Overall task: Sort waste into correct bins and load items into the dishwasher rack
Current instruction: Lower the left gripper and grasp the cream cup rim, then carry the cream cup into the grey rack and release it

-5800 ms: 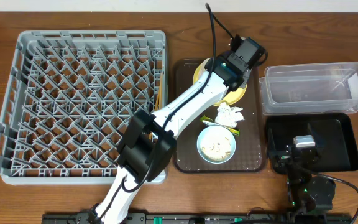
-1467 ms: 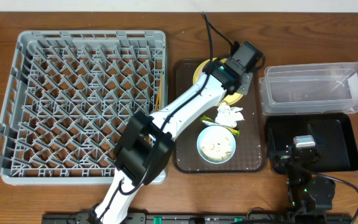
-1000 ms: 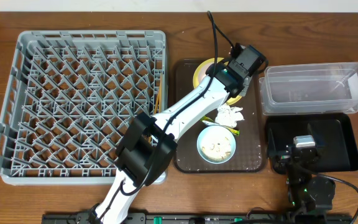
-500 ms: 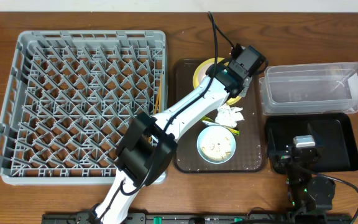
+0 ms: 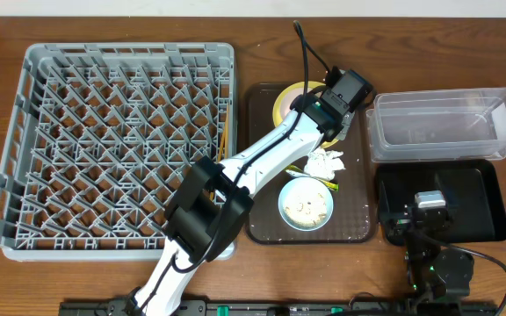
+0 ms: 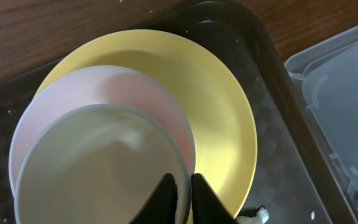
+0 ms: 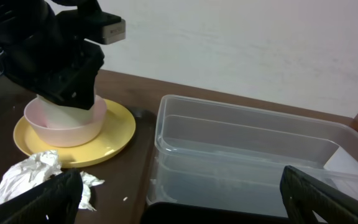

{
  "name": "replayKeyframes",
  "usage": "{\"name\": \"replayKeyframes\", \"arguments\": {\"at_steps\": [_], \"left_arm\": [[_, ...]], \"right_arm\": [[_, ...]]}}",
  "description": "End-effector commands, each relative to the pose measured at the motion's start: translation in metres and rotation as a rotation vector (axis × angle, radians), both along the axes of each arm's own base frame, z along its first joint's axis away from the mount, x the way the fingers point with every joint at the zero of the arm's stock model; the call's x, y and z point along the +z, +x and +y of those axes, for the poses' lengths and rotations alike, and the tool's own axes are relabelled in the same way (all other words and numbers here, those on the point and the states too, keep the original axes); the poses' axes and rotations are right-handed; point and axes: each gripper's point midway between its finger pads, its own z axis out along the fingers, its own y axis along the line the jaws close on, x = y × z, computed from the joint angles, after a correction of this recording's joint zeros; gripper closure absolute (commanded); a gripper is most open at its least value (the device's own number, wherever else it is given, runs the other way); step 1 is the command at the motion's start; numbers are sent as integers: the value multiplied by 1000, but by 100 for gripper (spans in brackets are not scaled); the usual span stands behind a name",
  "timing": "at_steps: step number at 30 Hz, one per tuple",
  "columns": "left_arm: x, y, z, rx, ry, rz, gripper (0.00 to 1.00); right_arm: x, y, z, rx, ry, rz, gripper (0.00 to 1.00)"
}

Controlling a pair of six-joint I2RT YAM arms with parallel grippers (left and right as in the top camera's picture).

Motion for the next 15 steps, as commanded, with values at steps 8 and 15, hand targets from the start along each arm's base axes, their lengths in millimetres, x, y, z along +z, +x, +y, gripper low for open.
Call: {"name": "replayKeyframes", "arguments": {"at_steps": [8, 15], "left_arm": [[-8, 4, 6, 10, 20, 3, 89], [50, 19, 22, 59, -35, -91, 94]], "right_arm": [[0, 0, -2, -5, -11, -1, 1], [0, 0, -2, -5, -11, -1, 1]]}}
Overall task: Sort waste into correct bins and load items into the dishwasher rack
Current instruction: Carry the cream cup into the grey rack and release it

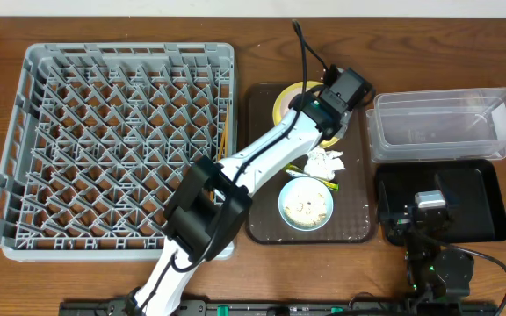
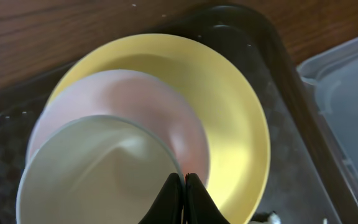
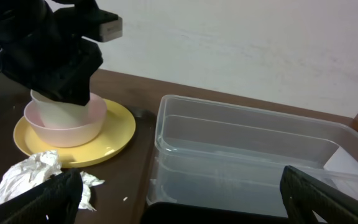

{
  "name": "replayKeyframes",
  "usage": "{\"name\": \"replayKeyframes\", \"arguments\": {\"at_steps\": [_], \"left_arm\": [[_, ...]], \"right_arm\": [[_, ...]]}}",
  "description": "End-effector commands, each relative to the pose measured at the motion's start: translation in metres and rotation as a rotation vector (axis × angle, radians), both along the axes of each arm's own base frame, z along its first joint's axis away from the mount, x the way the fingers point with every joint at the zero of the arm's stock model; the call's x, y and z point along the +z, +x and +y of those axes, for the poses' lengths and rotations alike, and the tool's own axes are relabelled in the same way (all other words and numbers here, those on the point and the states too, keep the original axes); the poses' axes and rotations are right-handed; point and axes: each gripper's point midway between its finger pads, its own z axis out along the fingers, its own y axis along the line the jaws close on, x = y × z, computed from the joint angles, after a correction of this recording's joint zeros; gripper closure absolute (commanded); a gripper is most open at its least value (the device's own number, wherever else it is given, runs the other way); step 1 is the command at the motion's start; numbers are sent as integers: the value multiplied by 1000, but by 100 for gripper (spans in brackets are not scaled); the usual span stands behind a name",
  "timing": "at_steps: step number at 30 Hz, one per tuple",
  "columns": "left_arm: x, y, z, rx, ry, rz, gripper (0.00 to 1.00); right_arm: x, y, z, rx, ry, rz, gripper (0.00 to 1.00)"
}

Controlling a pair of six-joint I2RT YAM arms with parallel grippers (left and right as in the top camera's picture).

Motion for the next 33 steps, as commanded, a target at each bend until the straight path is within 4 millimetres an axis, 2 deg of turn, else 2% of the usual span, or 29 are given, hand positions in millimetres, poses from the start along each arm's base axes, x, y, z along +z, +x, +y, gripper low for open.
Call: {"name": "replayKeyframes", "arguments": {"at_steps": [1, 4, 7, 10, 13, 16, 20, 26, 33], "left_arm": [[58, 12, 15, 27, -78, -74, 94], [97, 8, 18, -13, -217, -47, 94], [143, 7, 31, -43, -422, 4, 94], [179, 11, 58, -31, -622, 79, 94], [195, 20, 90, -2, -793, 184, 94], [191, 28, 125, 47, -921, 314, 95], [163, 36, 160, 141, -983, 454, 92], [133, 42, 170, 94, -1086, 594, 93], [105, 52, 182, 140, -1096, 636, 94]], "right_arm": [[0, 0, -2, -5, -11, -1, 1], [0, 0, -2, -5, -11, -1, 1], [0, 0, -2, -5, -11, -1, 1], [0, 0, -2, -5, -11, -1, 1], [0, 0, -2, -5, -11, -1, 1], [0, 0, -2, -5, -11, -1, 1], [0, 0, -2, -5, -11, -1, 1], [0, 0, -2, -5, -11, -1, 1], [0, 0, -2, -6, -11, -1, 1]]}}
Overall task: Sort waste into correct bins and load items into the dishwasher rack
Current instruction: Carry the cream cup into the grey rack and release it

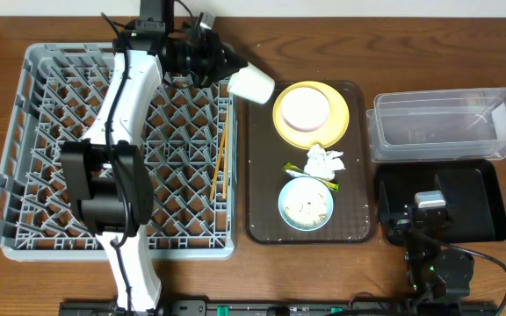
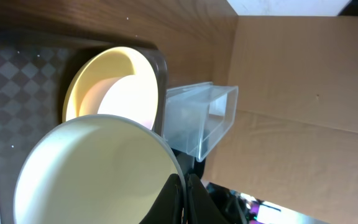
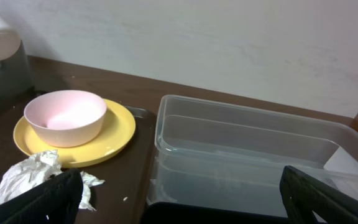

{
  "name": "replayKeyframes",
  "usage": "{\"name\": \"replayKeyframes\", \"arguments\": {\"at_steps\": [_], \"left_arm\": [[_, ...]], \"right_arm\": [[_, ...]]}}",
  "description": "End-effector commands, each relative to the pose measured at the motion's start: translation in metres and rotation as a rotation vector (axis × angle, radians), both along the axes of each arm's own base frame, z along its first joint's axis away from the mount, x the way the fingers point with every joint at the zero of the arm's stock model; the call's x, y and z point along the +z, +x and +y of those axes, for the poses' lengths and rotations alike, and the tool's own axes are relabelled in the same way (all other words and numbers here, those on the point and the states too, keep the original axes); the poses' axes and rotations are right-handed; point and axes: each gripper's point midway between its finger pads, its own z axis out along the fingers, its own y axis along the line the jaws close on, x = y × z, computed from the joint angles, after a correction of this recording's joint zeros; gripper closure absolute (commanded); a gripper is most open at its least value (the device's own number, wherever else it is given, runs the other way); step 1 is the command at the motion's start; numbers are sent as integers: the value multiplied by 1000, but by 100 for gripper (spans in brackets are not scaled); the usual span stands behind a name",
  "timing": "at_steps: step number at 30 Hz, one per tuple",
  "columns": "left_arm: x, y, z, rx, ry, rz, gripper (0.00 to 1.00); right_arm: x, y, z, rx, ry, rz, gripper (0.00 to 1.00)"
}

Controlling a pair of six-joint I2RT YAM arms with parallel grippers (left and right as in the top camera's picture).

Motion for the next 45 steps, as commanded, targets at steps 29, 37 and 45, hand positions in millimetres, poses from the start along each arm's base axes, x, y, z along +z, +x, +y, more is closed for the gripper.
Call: {"name": "replayKeyframes", "arguments": {"at_steps": [29, 37, 45], "left_arm": [[-88, -9, 82, 142, 89, 151, 93], [-106, -14, 95, 175, 203, 195, 92], [-102, -9, 103, 195, 202, 173, 45]], "right_arm": [[0, 0, -2, -5, -11, -1, 1], [0, 0, -2, -5, -11, -1, 1], [0, 0, -2, -5, -11, -1, 1]]}}
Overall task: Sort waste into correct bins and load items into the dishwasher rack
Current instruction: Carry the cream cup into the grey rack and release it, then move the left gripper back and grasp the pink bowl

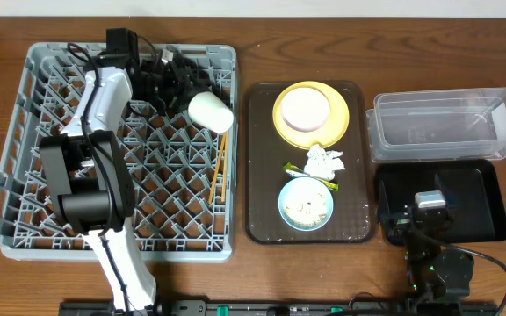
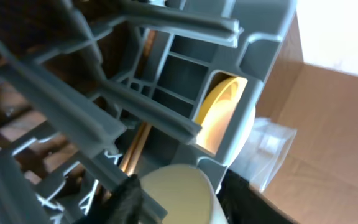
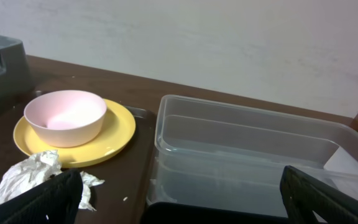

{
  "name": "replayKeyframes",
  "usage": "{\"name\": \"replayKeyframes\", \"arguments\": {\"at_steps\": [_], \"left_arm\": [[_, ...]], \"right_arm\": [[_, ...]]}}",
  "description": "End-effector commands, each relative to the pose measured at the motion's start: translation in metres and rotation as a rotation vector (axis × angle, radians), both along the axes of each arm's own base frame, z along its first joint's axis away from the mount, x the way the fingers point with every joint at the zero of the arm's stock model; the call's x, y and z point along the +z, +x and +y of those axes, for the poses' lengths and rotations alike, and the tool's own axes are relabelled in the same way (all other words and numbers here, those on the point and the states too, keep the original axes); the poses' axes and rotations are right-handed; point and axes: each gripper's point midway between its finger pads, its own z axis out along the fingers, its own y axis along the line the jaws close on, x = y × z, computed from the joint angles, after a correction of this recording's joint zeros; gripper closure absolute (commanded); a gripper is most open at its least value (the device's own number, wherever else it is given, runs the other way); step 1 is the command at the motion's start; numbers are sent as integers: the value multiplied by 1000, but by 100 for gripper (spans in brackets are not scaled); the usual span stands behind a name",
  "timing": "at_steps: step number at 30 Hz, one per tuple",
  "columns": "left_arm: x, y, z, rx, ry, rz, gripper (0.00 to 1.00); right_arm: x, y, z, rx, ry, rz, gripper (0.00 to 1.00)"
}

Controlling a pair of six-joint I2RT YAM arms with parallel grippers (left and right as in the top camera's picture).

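A white cup (image 1: 211, 111) lies on its side in the top right corner of the grey dishwasher rack (image 1: 25, 175). My left gripper (image 1: 183, 90) is just left of it, open, its fingers wide on either side of the cup (image 2: 179, 199). A pink bowl (image 1: 306, 107) sits on a yellow plate (image 1: 336, 123) on the brown tray (image 1: 262, 219). A crumpled napkin (image 1: 325, 161) and a blue bowl of scraps (image 1: 306, 204) lie below them. My right gripper (image 1: 429, 211) rests open over the black bin (image 1: 490, 202).
A clear plastic bin (image 1: 442, 127) stands right of the tray, behind the black bin. Wooden chopsticks (image 1: 220, 162) lie in the rack near its right wall. In the right wrist view the pink bowl (image 3: 65, 117) and napkin (image 3: 30, 174) sit left of the clear bin (image 3: 247, 149).
The left gripper moved from the rack's top right edge down into the rack. It was shut on the cup's rim; now it is open and the cup lies among the rack's ribs.
My left gripper was at the cup standing in the pink bowl on the tray, then shut on its rim. Later it held the cup in the air by the rack's top right corner. Now the cup lies in the rack. The right arm stayed still.
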Motion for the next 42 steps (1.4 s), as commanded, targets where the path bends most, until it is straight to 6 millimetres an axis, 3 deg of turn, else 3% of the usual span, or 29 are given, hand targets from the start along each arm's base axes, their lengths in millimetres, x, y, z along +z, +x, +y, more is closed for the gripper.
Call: {"name": "replayKeyframes", "arguments": {"at_steps": [1, 2, 7, 13, 17, 18, 19, 20, 21, 23, 27, 32, 36, 42], "left_arm": [[-6, 2, 9, 13, 16, 2, 39], [-2, 3, 12, 20, 17, -11, 34], [34, 9, 20, 35, 28, -104, 26], [92, 3, 21, 40, 145, -263, 26], [115, -7, 22, 70, 316, -311, 26], [119, -10, 22, 79, 374, -320, 29], [121, -12, 21, 81, 411, -327, 40], [124, -14, 17, 70, 447, -342, 57], [126, -17, 10, 55, 477, -354, 72], [126, -22, -10, 14, 507, -370, 78], [122, -31, -49, -64, 542, -393, 79], [116, -44, -116, -199, 622, -491, 78], [110, -51, -169, -299, 716, -618, 68], [82, -47, -232, -327, 781, -731, 64]], "right_arm": [[0, 0, -2, -5, -11, -1, 1], [0, 0, -2, -5, -11, -1, 1], [0, 0, -2, -6, -11, -1, 1], [0, 0, -2, -5, -11, -1, 1], [0, 0, -2, -5, -11, -1, 1], [0, 0, -2, -5, -11, -1, 1], [0, 0, -2, -5, -11, -1, 1], [0, 0, -2, -5, -11, -1, 1], [0, 0, -2, -5, -11, -1, 1], [0, 0, -2, -5, -11, -1, 1], [0, 0, -2, -5, -11, -1, 1], [0, 0, -2, -5, -11, -1, 1], [0, 0, -2, -5, -11, -1, 1], [0, 0, -2, -5, -11, -1, 1]]}}
